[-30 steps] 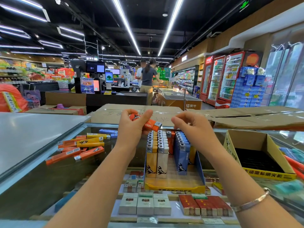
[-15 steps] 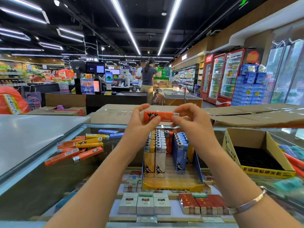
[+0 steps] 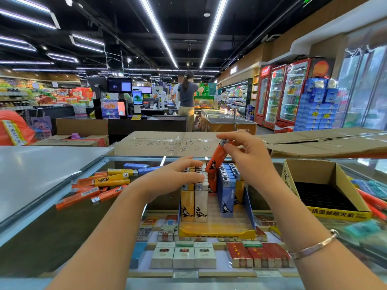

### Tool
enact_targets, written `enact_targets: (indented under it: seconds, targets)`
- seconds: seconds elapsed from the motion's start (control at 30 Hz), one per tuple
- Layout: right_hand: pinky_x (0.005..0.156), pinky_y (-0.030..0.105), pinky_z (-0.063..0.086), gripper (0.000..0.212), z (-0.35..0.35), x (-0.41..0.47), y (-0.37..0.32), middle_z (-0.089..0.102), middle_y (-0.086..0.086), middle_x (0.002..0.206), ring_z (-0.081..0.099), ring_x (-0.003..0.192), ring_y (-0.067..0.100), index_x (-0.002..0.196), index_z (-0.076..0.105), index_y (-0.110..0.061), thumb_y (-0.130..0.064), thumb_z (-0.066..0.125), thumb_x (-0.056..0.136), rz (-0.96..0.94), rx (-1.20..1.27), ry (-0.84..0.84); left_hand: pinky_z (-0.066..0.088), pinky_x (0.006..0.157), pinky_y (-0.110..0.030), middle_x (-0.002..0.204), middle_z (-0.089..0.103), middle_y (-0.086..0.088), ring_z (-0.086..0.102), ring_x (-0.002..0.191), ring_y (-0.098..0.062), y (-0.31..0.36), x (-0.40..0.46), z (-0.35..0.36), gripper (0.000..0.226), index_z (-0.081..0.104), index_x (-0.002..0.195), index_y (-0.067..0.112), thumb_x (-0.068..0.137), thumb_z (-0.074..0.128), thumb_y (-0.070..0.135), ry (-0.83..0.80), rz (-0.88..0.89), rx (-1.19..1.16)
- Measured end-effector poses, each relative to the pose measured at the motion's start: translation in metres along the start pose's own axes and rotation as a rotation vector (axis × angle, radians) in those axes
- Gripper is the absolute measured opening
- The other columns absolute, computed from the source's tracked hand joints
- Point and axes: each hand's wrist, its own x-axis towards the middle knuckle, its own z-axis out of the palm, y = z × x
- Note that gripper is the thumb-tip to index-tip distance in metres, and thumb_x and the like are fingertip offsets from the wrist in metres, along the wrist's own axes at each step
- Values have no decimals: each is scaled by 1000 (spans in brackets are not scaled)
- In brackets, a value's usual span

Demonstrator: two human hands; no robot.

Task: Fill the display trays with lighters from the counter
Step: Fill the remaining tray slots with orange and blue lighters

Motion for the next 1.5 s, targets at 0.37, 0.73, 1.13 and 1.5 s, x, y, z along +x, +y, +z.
enact_targets:
  seconds: [0.37, 0.73, 1.13, 1.5]
  targets:
    - [78, 8, 38, 32, 14, -3, 6, 64, 0, 106, 54, 93, 8, 122, 62, -13, -6, 55, 91, 53, -268, -247, 26, 103, -35, 154, 13, 17, 21, 138, -15, -3, 1, 0, 47, 43, 129, 46, 85, 58, 50, -5, 7, -11]
    - [60, 12, 40, 18, 24, 6, 14, 55, -10, 77, 51, 72, 3, 95, 72, -14, -6, 60, 85, 192, -358, -320, 27, 109, -40, 154, 14, 17, 22, 138, -16, -5, 4, 0, 36, 44, 116, 53, 84, 59, 51, 2, 7, -12]
    - [60, 9, 38, 16, 18, -3, 26, 60, -12, 86, 56, 84, 3, 77, 68, -26, -17, 60, 88, 239, -79, -243, 46, 53, -15, 112, 58, 0, 61, 76, -13, -25, -1, -17, 30, 51, 119, 34, 93, 50, 19, 408, 13, 46]
    - [59, 9, 35, 15, 20, -4, 27, 60, -11, 87, 54, 82, -1, 88, 71, -18, -13, 56, 90, 236, -57, -223, 46, 88, -39, 112, 54, -9, 48, 102, -24, -103, -41, -66, 19, 56, 103, 20, 85, 57, 25, 415, -539, 815]
